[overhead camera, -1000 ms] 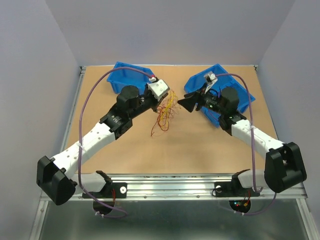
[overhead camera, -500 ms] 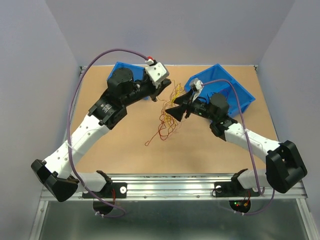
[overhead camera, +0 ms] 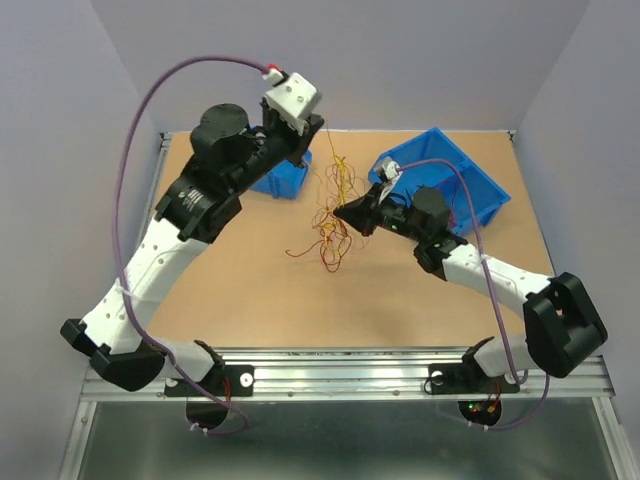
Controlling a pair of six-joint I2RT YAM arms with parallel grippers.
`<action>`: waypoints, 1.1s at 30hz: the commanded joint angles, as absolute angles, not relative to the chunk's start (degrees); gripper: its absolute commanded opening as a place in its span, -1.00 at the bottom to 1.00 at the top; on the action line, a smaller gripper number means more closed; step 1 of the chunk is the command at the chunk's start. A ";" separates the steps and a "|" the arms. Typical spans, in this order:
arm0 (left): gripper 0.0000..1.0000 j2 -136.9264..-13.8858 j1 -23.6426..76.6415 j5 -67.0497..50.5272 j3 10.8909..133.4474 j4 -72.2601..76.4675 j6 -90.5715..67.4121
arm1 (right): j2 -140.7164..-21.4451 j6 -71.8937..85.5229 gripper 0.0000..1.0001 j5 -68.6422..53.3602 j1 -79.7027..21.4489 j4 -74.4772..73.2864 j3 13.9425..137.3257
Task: Untangle the cables
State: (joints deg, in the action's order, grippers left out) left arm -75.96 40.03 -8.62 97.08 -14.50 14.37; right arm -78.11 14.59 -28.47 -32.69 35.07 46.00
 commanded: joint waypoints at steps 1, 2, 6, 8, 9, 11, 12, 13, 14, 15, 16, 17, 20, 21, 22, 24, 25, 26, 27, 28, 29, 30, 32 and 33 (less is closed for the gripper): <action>-1.00 -71.37 39.90 7.35 111.93 -11.51 12.05 | -83.31 17.48 -0.99 -22.42 -32.96 33.49 49.21; -1.00 -70.32 39.90 13.21 113.45 -11.08 11.95 | -84.63 17.93 -0.99 -20.85 -32.96 32.44 50.96; -1.00 -64.45 39.99 21.86 113.12 -3.18 13.01 | -92.01 21.88 -0.99 -13.47 -32.96 25.59 56.05; -1.00 -62.06 39.90 24.25 111.62 1.65 13.97 | -95.17 22.15 -0.99 -12.40 -32.96 20.67 58.52; -1.00 -60.75 39.99 26.00 111.62 2.37 14.15 | -95.97 22.24 -0.99 -10.48 -32.96 18.57 59.75; -1.00 -59.77 39.90 26.63 111.53 3.25 14.59 | -96.76 22.24 -0.99 -9.14 -32.96 13.98 62.05; -1.00 -58.90 39.99 25.06 111.19 3.25 14.85 | -96.42 21.71 -0.99 -9.84 -32.96 13.63 62.14; -1.00 -58.36 39.90 24.27 110.57 3.16 14.94 | -95.98 21.10 -0.99 -10.97 -32.96 13.71 62.05; -1.00 -57.49 39.90 21.91 108.74 3.25 14.94 | -95.54 19.79 -0.99 -12.29 -33.05 13.80 62.14; -1.00 -57.13 39.90 20.67 107.68 3.25 15.29 | -94.14 18.99 -0.92 -15.44 -33.05 13.80 62.23; -1.00 -56.95 39.90 20.05 106.71 3.16 15.47 | -93.35 18.38 -0.83 -16.69 -33.22 13.89 62.23; -1.00 -56.61 39.90 19.60 104.87 3.16 15.56 | -92.21 16.80 -0.69 -17.57 -33.83 13.89 61.88; -1.00 -56.51 39.99 18.37 101.52 2.81 16.08 | -86.85 13.02 0.08 -17.84 -35.24 14.41 60.12; -1.00 -56.51 39.90 17.93 100.64 2.81 16.08 | -85.53 12.31 0.29 -18.10 -35.33 14.76 59.60; -1.00 -56.60 39.90 17.58 98.72 2.81 16.17 | -82.56 11.43 0.35 -18.19 -35.42 15.11 58.89; -1.00 -56.86 39.99 16.70 96.69 2.81 16.26 | -79.65 10.46 0.47 -18.37 -35.42 16.43 56.79; -1.00 -57.04 39.90 16.53 95.81 2.81 16.35 | -78.32 10.20 0.48 -18.11 -35.42 17.13 55.91; -1.00 -57.65 39.90 16.70 93.89 2.99 16.43 | -75.35 9.85 0.48 -17.67 -35.42 17.83 55.12; -1.00 -58.27 39.90 17.05 93.26 3.34 16.87 | -74.10 9.93 0.51 -15.66 -35.42 18.71 53.19; -1.00 -59.14 39.90 17.92 92.90 3.25 18.09 | -72.96 9.84 0.52 -14.34 -35.42 20.29 52.30; -1.00 -61.24 39.82 19.93 92.55 3.25 18.63 | -70.60 9.67 0.55 -11.80 -35.51 21.17 51.25; -1.00 -62.22 39.73 20.73 92.29 3.43 19.33 | -69.88 9.49 0.55 -10.82 -35.42 22.83 49.59; -1.00 -64.06 38.77 21.36 91.24 4.65 20.65 | -68.30 9.23 0.55 -8.89 -35.51 23.99 48.26; -1.00 -65.73 38.32 21.10 90.97 5.18 20.74 | -66.99 9.32 0.55 -6.61 -35.42 24.78 47.73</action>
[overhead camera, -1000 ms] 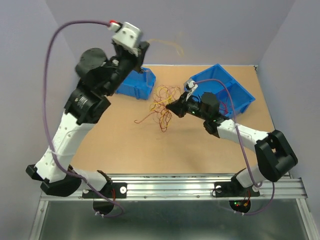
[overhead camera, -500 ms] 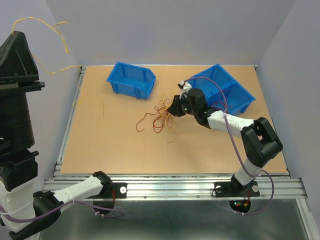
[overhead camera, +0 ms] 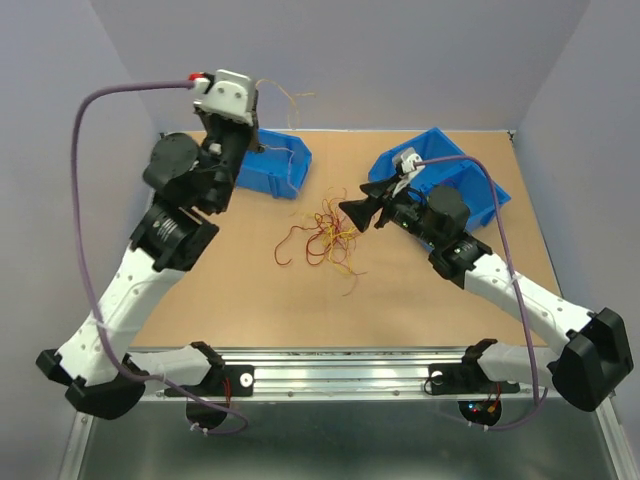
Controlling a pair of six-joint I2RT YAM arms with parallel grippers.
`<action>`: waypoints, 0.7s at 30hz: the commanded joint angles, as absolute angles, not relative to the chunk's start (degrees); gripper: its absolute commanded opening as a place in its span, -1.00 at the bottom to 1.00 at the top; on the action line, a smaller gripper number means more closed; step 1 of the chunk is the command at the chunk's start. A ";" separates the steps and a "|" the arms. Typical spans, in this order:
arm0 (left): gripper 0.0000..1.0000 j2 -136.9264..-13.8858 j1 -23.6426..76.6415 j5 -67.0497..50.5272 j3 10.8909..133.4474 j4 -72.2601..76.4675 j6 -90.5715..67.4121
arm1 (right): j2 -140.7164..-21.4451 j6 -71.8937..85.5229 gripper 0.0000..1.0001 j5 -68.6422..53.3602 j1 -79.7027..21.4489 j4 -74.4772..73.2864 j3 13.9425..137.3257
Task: Untangle the cables
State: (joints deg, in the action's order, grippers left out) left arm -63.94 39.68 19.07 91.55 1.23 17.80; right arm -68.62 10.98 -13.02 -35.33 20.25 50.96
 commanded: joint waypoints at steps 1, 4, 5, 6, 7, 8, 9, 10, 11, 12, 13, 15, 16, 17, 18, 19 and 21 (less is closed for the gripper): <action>-1.00 -66.53 37.89 21.09 90.71 6.49 20.92 | -66.45 9.66 0.55 -5.63 -35.51 25.13 46.77; -1.00 -70.91 36.39 22.23 91.49 10.10 22.14 | -64.78 9.75 0.55 -2.29 -35.51 26.72 45.01; -1.00 -74.06 35.95 23.28 92.28 10.80 23.02 | -64.34 9.93 0.55 -1.68 -35.42 27.07 44.57; -1.00 -75.92 34.90 23.90 93.24 11.77 23.55 | -63.81 9.93 0.55 -0.89 -35.42 27.68 44.30; -1.00 -78.03 34.20 24.43 94.56 11.78 24.08 | -63.63 9.76 0.55 -0.79 -35.42 27.77 44.12; -1.00 -80.22 33.67 25.04 97.27 12.91 25.04 | -63.55 9.67 0.55 -0.79 -35.42 27.95 43.86; -1.00 -84.86 32.36 27.66 98.43 15.27 27.14 | -63.46 9.67 0.55 -0.97 -35.51 28.12 43.86; -1.00 -87.25 31.56 29.95 100.79 16.25 28.20 | -63.37 9.67 0.55 -1.05 -35.42 28.12 43.77; -1.00 -91.71 30.94 30.49 102.12 16.87 29.26 | -63.37 9.58 0.55 -1.05 -35.42 28.21 43.68; -1.00 -93.85 29.98 30.85 103.52 17.22 29.88 | -63.37 9.58 0.55 -0.97 -35.42 28.30 43.59; -1.00 -95.87 28.49 30.85 104.67 17.23 30.49 | -63.28 9.58 0.55 -0.88 -35.42 28.56 43.51; -1.00 -100.87 27.08 30.59 106.96 17.31 31.02 | -63.28 9.67 0.55 -0.70 -35.33 28.65 43.42; -1.00 -102.38 26.46 30.59 107.40 17.66 31.63 | -63.19 9.67 0.55 -0.70 -35.51 28.65 43.33; -1.00 -103.70 25.15 30.59 107.05 18.36 32.16 | -63.11 9.67 0.55 -0.79 -35.42 28.74 43.24; -1.00 -106.15 24.35 30.59 106.70 19.24 32.86 | -62.93 9.75 0.55 -1.05 -35.42 29.00 43.16; -1.00 -107.56 23.56 30.59 106.44 20.12 34.18 | -62.84 9.93 0.55 -1.23 -35.42 29.18 42.98; -1.00 -111.59 21.20 32.24 107.75 19.87 35.42 | -62.84 9.93 0.55 -1.75 -35.42 29.53 42.98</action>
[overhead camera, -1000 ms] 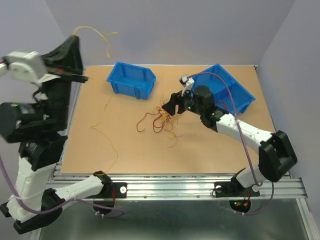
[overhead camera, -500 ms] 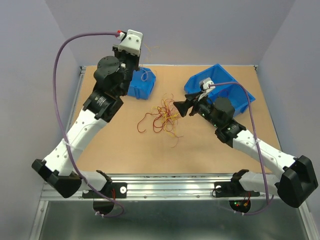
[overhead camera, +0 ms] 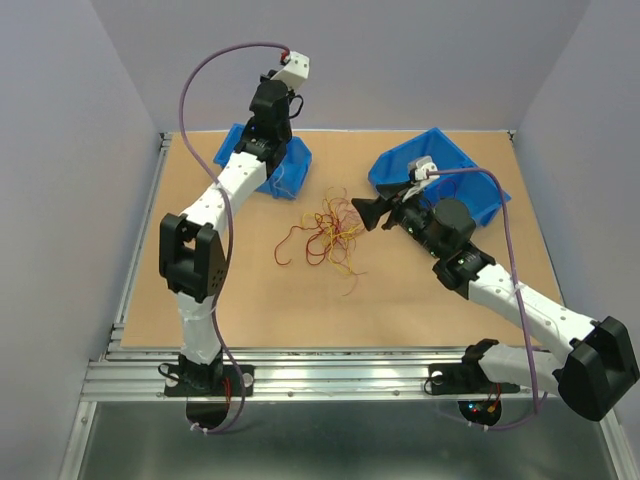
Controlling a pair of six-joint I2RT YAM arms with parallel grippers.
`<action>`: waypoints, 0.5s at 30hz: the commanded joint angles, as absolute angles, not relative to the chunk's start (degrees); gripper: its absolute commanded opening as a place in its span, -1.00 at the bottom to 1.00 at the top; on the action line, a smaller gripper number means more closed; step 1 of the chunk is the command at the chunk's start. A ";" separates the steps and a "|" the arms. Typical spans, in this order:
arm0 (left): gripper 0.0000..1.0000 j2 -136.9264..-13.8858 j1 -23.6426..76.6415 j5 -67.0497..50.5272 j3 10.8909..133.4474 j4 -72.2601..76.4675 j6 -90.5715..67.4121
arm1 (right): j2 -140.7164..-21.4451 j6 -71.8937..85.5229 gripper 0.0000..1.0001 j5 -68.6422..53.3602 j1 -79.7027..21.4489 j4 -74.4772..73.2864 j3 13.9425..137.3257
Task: Untangle the cables
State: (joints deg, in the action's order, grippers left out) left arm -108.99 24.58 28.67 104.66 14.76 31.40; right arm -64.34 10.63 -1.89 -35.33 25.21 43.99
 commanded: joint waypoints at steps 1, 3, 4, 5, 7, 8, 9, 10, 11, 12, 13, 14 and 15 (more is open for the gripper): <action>-1.00 -112.84 20.40 32.78 108.62 18.99 35.33 | -62.93 9.84 0.55 -1.76 -35.42 29.53 42.98; -1.00 -114.77 17.25 31.13 111.96 16.19 32.02 | -62.93 9.76 0.55 -1.85 -35.42 29.53 42.98; -1.00 -114.87 16.18 29.63 112.93 13.21 29.99 | -62.93 9.67 0.55 -1.67 -35.42 29.53 42.89; -1.00 -114.79 14.95 26.49 114.51 11.97 26.75 | -62.93 9.67 0.55 -1.67 -35.42 29.71 42.89; -1.00 -114.61 12.40 24.44 115.57 10.20 24.62 | -62.84 9.58 0.55 -1.15 -35.42 29.71 42.80; -1.00 -114.35 11.96 23.56 115.75 9.59 24.78 | -62.75 9.67 0.55 -1.06 -35.33 29.79 42.63; -1.00 -114.43 11.34 23.55 115.75 9.58 25.05 | -62.67 9.84 0.55 -0.62 -35.42 29.71 42.63; -1.00 -114.43 10.99 23.55 115.66 9.49 25.31 | -62.75 9.76 0.55 -0.53 -35.42 29.88 42.63; -1.00 -114.52 10.90 23.29 115.40 9.14 25.66 | -62.75 9.67 0.55 -0.53 -35.42 29.88 42.54; -1.00 -114.70 10.81 21.81 115.40 8.44 26.01 | -62.67 9.67 0.55 -0.44 -35.42 29.88 42.54; -1.00 -114.61 10.81 20.75 115.31 6.52 26.54 | -62.67 9.67 0.55 -0.44 -35.42 29.80 42.54; -1.00 -114.35 10.72 19.70 115.14 5.46 26.54 | -62.67 9.58 0.55 -0.44 -35.42 29.79 42.54; -1.00 -113.30 10.72 15.69 114.96 3.97 26.63 | -62.58 9.58 0.56 -0.44 -35.42 29.79 42.54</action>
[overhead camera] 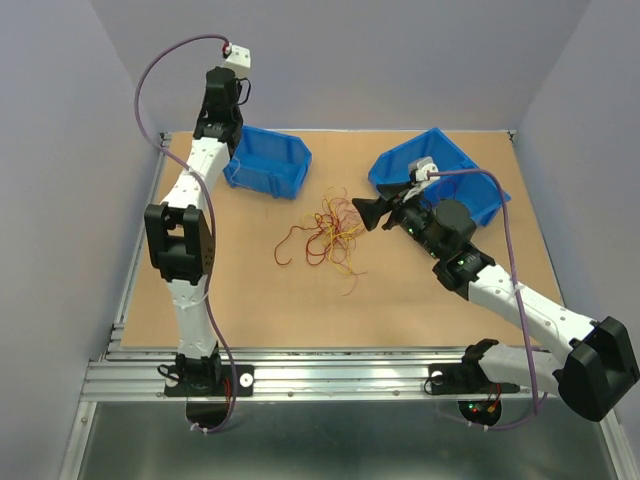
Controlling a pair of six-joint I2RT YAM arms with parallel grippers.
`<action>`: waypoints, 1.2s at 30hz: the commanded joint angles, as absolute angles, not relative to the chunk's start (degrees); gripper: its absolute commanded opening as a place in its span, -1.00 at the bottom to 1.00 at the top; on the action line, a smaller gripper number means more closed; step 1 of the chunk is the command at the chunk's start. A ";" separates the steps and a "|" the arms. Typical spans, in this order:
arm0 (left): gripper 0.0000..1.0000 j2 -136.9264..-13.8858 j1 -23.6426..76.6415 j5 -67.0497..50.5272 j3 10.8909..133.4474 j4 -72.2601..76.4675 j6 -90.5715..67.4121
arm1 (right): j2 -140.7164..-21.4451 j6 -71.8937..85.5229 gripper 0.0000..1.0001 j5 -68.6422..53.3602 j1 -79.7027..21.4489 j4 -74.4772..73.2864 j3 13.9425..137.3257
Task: Untangle the cables
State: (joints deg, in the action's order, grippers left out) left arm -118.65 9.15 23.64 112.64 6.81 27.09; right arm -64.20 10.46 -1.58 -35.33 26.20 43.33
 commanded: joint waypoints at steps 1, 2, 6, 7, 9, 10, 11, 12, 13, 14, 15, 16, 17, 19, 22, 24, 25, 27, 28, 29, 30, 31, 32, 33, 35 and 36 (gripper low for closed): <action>-1.00 -112.33 10.72 13.03 114.61 1.08 27.15 | -62.58 9.58 0.55 -0.27 -35.42 29.79 42.54; -1.00 -109.89 10.72 7.27 113.22 0.10 27.42 | -62.40 9.58 0.55 -0.26 -35.33 29.79 42.54; -1.00 -102.68 11.77 -2.87 107.42 -4.65 26.64 | -62.05 9.58 0.55 -0.26 -35.42 29.97 42.36; -1.00 -101.53 12.47 -3.07 106.79 -5.88 26.54 | -62.05 9.49 0.55 -0.26 -35.42 29.88 42.36; -1.00 -98.98 14.92 -2.03 106.52 -7.20 26.37 | -61.70 9.49 0.55 -0.26 -35.42 29.88 42.28; -1.00 -98.36 15.55 -2.11 106.87 -7.99 26.28 | -61.79 9.49 0.55 -0.26 -35.42 29.88 42.28; -1.00 -97.91 16.43 -2.02 108.35 -10.09 26.19 | -61.70 9.49 0.55 -0.26 -35.42 29.88 42.28; -1.00 -97.56 17.04 -2.02 109.33 -11.06 25.93 | -61.61 9.49 0.55 -0.26 -35.42 29.88 42.28; -1.00 -97.04 18.44 -2.02 110.29 -11.94 25.14 | -61.70 9.41 0.55 -0.26 -35.42 29.88 42.28; -1.00 -97.03 18.89 -2.02 111.43 -13.00 24.61 | -61.70 9.40 0.55 -0.26 -35.42 29.88 42.28; -1.00 -97.38 19.42 -0.63 113.62 -13.09 22.87 | -61.70 9.32 0.55 -0.26 -35.42 29.97 42.28; -1.00 -97.90 20.47 -0.53 114.95 -13.27 21.98 | -61.79 9.32 0.55 -0.26 -35.42 29.88 42.28; -1.00 -98.61 20.65 1.39 118.44 -13.62 20.58 | -61.79 9.23 0.55 -0.26 -35.42 29.88 42.28; -1.00 -102.20 20.65 0.26 123.28 -15.28 18.64 | -61.96 9.23 0.55 -0.26 -35.42 29.88 42.28; -1.00 -108.69 20.66 2.45 135.32 -18.72 14.77 | -62.05 9.14 0.55 -0.26 -35.42 29.88 42.28; -1.00 -111.69 20.74 6.74 141.14 -18.20 13.19 | -62.23 9.14 0.56 -0.26 -35.42 29.88 42.28; -1.00 -111.80 20.57 7.99 141.50 -15.41 12.92 | -62.40 9.14 0.55 -0.26 -35.42 29.88 42.36; -1.00 -109.44 20.57 12.38 136.17 -9.79 12.92 | -62.40 9.23 0.56 -0.26 -35.33 29.97 42.36; -1.00 -108.12 20.57 13.61 132.92 -6.19 13.27 | -62.40 9.23 0.55 -0.35 -35.42 29.97 42.36; -1.00 -107.06 20.48 14.75 129.76 1.24 14.14 | -62.40 9.23 0.55 -0.35 -35.42 29.97 42.36; -1.00 -106.18 20.48 17.29 124.94 4.45 15.63 | -62.40 9.32 0.56 -0.44 -35.42 29.97 42.36; -1.00 -105.74 20.39 18.71 123.59 8.83 16.43 | -62.32 9.32 0.56 -0.44 -35.42 30.06 42.36; -1.00 -106.08 20.30 20.11 123.66 9.75 17.22 | -62.31 9.23 0.55 -0.35 -35.42 29.97 42.36; -1.00 -106.95 20.13 21.87 124.62 10.10 18.10 | -62.14 9.32 0.56 -0.35 -35.33 29.97 42.28; -1.00 -110.20 19.60 23.90 126.38 10.02 21.00 | -61.88 9.32 0.56 -0.35 -35.33 29.97 42.19; -1.00 -112.04 19.25 25.56 127.34 10.28 22.05 | -61.79 9.32 0.56 -0.35 -35.42 29.97 42.19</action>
